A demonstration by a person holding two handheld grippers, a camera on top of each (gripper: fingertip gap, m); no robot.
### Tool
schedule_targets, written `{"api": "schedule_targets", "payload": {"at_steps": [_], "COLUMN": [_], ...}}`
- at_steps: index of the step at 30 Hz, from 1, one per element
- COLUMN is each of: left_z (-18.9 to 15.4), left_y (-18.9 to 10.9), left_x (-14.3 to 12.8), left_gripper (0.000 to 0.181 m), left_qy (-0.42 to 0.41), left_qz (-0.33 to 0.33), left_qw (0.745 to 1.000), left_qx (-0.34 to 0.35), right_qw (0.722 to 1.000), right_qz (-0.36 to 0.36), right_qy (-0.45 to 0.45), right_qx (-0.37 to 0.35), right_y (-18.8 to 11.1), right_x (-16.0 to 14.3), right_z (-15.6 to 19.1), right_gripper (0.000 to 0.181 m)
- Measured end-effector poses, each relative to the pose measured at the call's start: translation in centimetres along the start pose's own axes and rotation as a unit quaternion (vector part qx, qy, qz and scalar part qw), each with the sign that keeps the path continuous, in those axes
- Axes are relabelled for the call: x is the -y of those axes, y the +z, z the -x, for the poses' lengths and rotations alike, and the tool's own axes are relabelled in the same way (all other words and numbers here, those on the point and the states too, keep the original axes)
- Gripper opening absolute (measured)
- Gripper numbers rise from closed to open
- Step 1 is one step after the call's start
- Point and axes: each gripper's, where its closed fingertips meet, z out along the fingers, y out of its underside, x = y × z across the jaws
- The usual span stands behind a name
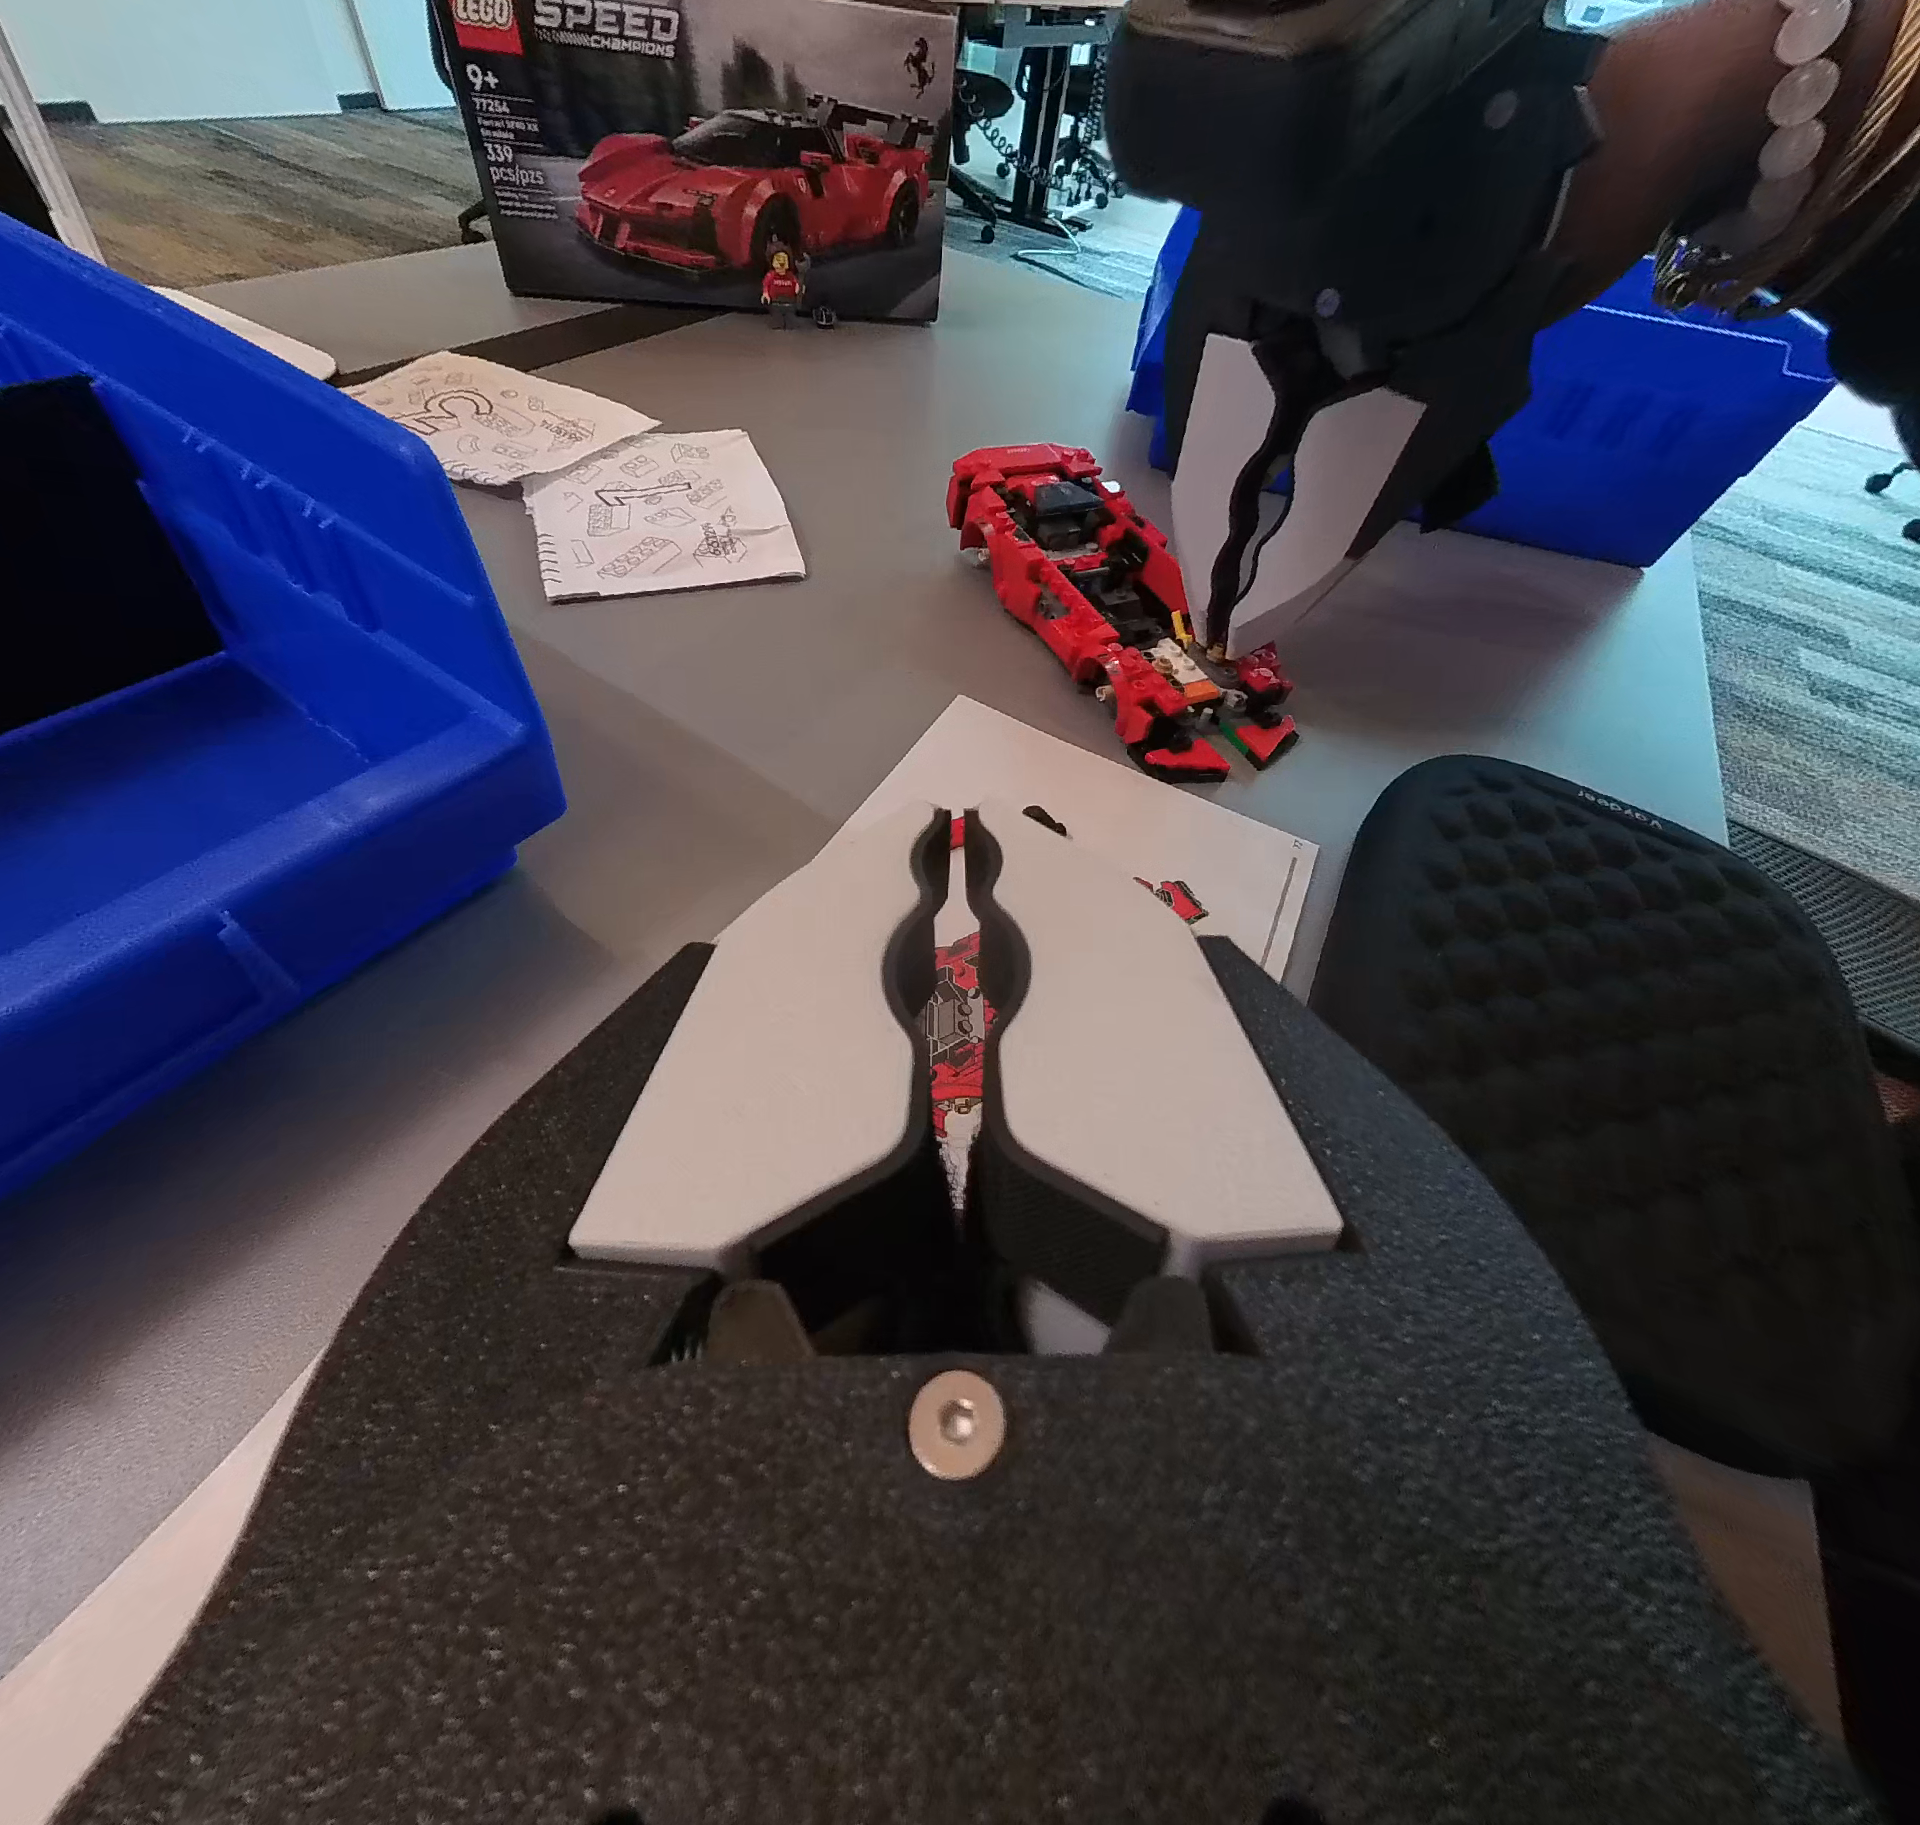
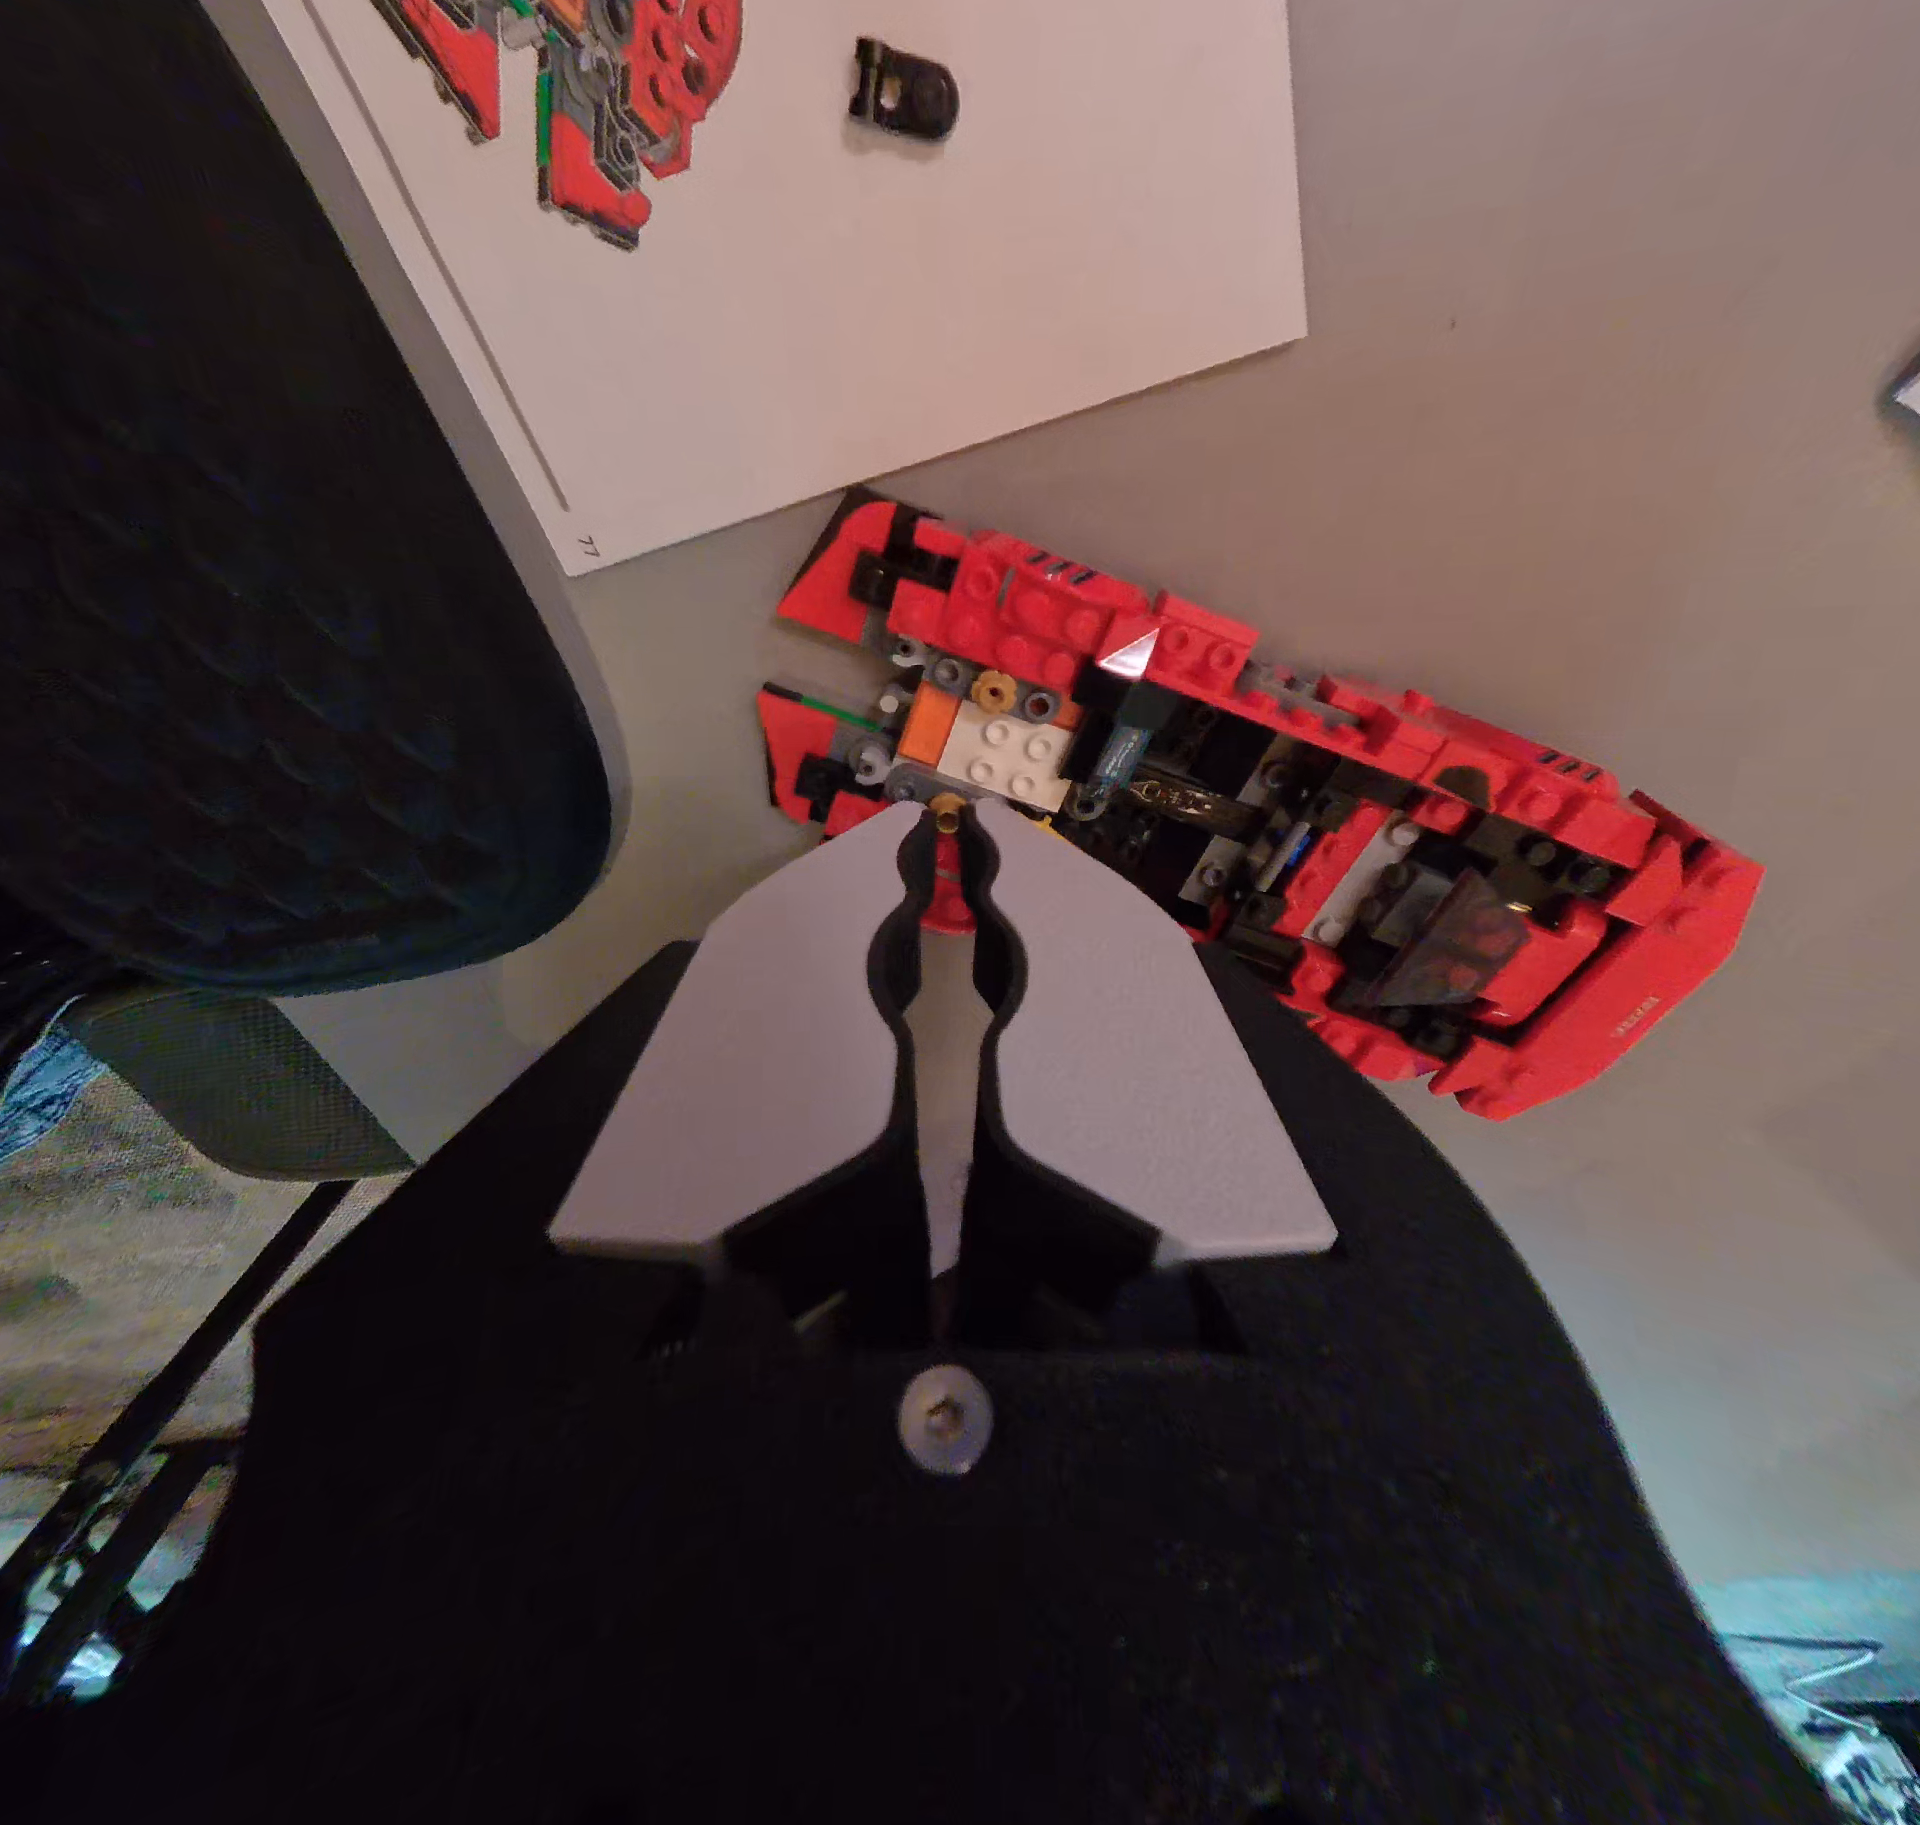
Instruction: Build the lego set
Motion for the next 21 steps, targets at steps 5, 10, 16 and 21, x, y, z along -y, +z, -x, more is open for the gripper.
{"api": "schedule_targets", "payload": {"at_steps": [5, 10, 16, 21], "left_z": [-0.11, -0.10, -0.13, 0.18], "left_y": [-0.01, -0.07, -0.04, -0.25], "left_x": [-0.05, -0.02, -0.06, 0.25], "left_gripper": [0.001, 0.001, 0.001, 0.005], "left_qy": [0.003, 0.001, 0.003, -0.003], "left_qz": [0.001, -0.001, 0.000, -0.011], "left_qw": [1.000, 1.000, 1.000, 1.000], "left_qx": [-0.002, -0.003, -0.002, 0.008], "right_qw": [1.000, 1.000, 1.000, 1.000], "right_qz": [0.019, 0.018, 0.016, 0.003], "right_qy": [0.000, 0.007, 0.004, 0.001], "right_qx": [0.001, 0.008, 0.006, 0.000], "right_y": [0.08, 0.10, 0.12, 0.05], "right_x": [0.00, 0.01, 0.04, 0.02], "right_z": [0.02, 0.05, 0.12, 0.02], "right_gripper": [0.005, 0.005, 0.005, 0.005]}}
